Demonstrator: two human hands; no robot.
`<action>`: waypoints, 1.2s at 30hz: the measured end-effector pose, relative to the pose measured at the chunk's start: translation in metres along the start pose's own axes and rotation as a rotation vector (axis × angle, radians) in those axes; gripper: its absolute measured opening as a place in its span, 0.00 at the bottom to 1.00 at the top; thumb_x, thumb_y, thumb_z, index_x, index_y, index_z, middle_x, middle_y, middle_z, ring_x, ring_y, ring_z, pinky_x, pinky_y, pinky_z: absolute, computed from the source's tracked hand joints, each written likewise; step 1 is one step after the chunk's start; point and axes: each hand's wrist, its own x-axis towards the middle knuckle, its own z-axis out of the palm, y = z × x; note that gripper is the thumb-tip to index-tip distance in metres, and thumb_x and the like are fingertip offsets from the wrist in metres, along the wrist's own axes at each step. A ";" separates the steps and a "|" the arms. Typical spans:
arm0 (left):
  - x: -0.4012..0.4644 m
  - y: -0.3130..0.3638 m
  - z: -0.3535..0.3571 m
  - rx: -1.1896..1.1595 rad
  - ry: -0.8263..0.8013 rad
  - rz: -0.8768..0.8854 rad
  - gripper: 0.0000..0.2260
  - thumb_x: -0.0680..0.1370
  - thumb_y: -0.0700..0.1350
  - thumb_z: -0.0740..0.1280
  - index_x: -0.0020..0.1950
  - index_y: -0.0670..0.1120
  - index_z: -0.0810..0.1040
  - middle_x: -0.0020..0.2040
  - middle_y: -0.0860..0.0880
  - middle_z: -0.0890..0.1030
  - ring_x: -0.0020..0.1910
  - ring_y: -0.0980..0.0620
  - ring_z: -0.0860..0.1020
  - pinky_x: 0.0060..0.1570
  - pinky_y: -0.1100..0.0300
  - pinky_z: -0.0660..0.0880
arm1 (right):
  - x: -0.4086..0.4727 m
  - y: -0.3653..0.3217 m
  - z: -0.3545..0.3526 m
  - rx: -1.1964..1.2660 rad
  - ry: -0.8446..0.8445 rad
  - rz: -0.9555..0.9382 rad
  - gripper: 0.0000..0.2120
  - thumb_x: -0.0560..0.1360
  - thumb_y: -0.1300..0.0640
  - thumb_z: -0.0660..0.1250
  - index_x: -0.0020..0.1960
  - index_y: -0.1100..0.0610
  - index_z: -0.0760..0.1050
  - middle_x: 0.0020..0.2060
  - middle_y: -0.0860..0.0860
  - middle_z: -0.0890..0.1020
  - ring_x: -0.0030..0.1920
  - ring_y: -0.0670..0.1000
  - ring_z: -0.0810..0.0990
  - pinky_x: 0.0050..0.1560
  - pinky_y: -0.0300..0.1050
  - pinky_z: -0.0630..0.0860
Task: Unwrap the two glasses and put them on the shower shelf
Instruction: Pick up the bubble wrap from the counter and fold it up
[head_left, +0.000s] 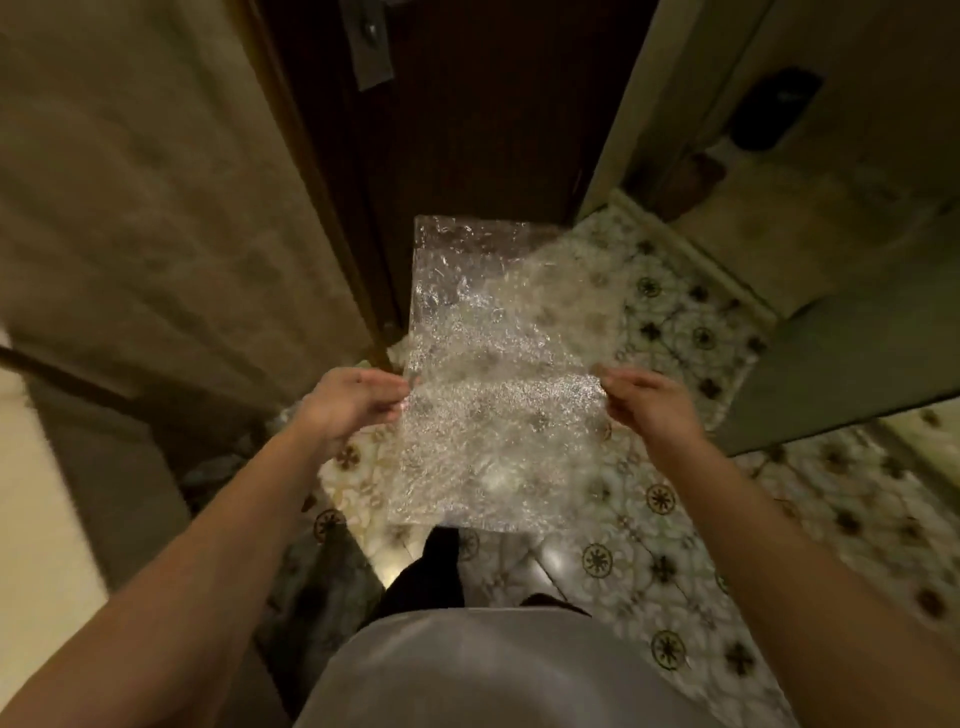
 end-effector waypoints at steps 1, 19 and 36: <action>0.013 0.014 0.004 0.029 -0.025 0.014 0.08 0.72 0.39 0.78 0.49 0.39 0.86 0.38 0.47 0.86 0.36 0.54 0.84 0.38 0.64 0.82 | 0.004 -0.006 0.000 0.009 0.032 0.000 0.06 0.74 0.65 0.75 0.44 0.55 0.84 0.36 0.47 0.87 0.38 0.46 0.83 0.38 0.36 0.81; 0.210 0.175 0.213 0.406 -0.353 0.047 0.08 0.73 0.38 0.77 0.50 0.39 0.85 0.39 0.45 0.86 0.37 0.51 0.85 0.38 0.63 0.82 | 0.140 -0.063 -0.125 0.250 0.407 0.005 0.03 0.75 0.61 0.75 0.48 0.56 0.83 0.46 0.52 0.86 0.42 0.47 0.81 0.48 0.42 0.81; 0.375 0.352 0.490 0.476 -0.516 0.153 0.09 0.74 0.37 0.74 0.47 0.51 0.88 0.46 0.48 0.88 0.39 0.54 0.84 0.41 0.60 0.82 | 0.352 -0.210 -0.327 0.271 0.400 -0.087 0.06 0.76 0.63 0.72 0.49 0.54 0.84 0.37 0.51 0.85 0.34 0.47 0.77 0.37 0.41 0.76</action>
